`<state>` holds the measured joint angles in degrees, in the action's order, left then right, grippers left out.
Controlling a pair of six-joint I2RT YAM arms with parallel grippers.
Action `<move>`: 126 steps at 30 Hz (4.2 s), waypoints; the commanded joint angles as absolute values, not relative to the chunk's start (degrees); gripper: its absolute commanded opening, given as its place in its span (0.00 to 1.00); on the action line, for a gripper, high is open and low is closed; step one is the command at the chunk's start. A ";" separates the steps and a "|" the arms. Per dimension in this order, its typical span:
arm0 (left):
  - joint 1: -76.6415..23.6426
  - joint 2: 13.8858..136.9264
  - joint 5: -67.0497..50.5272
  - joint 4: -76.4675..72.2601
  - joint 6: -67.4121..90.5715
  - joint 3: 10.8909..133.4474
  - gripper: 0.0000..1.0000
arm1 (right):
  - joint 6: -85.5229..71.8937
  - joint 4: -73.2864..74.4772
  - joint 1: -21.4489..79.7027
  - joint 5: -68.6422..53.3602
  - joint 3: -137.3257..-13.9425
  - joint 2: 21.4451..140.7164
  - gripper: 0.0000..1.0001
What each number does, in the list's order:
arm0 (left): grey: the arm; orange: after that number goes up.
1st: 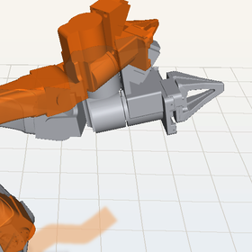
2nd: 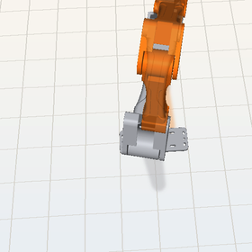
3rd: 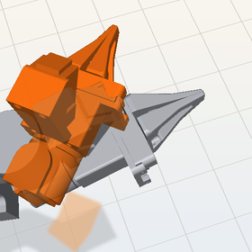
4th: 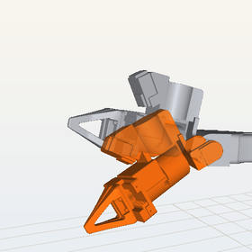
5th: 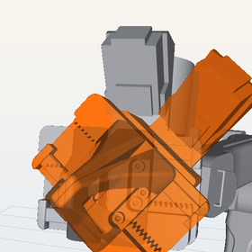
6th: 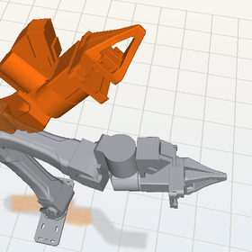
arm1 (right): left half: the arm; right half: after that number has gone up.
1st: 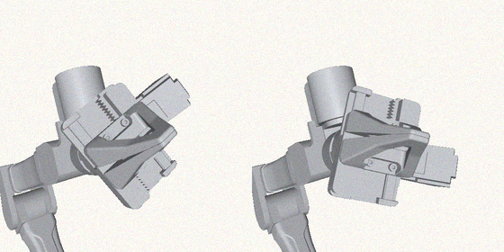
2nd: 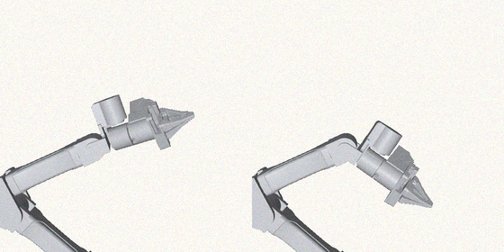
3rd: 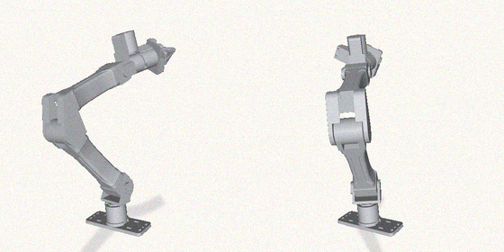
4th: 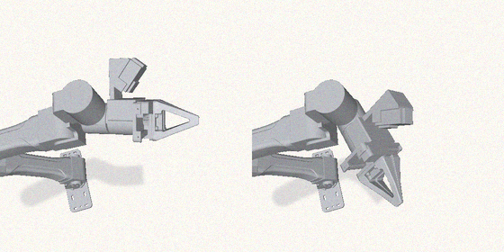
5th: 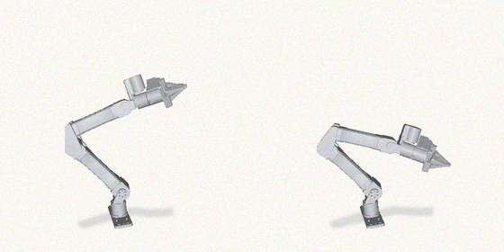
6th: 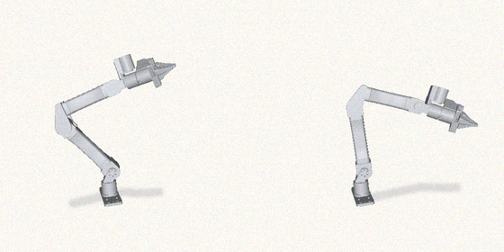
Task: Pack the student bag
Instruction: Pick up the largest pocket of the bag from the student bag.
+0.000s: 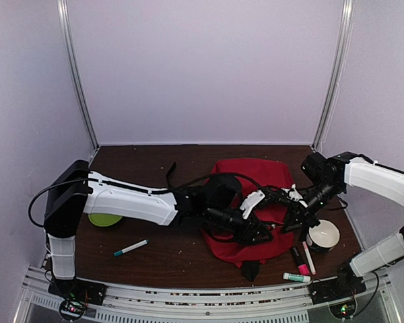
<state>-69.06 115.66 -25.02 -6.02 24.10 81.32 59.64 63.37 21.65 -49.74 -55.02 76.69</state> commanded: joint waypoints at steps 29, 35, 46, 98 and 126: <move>-73.38 119.91 -13.12 9.98 17.90 93.82 0.38 | 60.92 66.05 18.81 -56.76 -57.83 77.35 0.10; -73.48 120.93 -10.17 15.26 18.57 96.12 0.39 | 61.14 66.57 18.34 -57.11 -58.00 77.22 0.10; -73.83 122.01 -4.48 20.84 20.41 98.29 0.38 | 62.41 67.92 16.99 -58.48 -58.43 77.34 0.10; -72.10 109.18 -4.43 -6.52 16.82 81.15 0.10 | 61.79 68.71 16.00 -59.00 -57.75 77.11 0.10; -71.02 114.69 -12.33 -0.26 18.78 88.00 0.06 | 60.56 66.64 16.00 -57.30 -56.25 75.31 0.09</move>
<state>-71.50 115.42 -14.11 0.99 17.89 87.88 61.08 66.65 16.01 -56.97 -56.64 76.49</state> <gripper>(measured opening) 0.088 0.095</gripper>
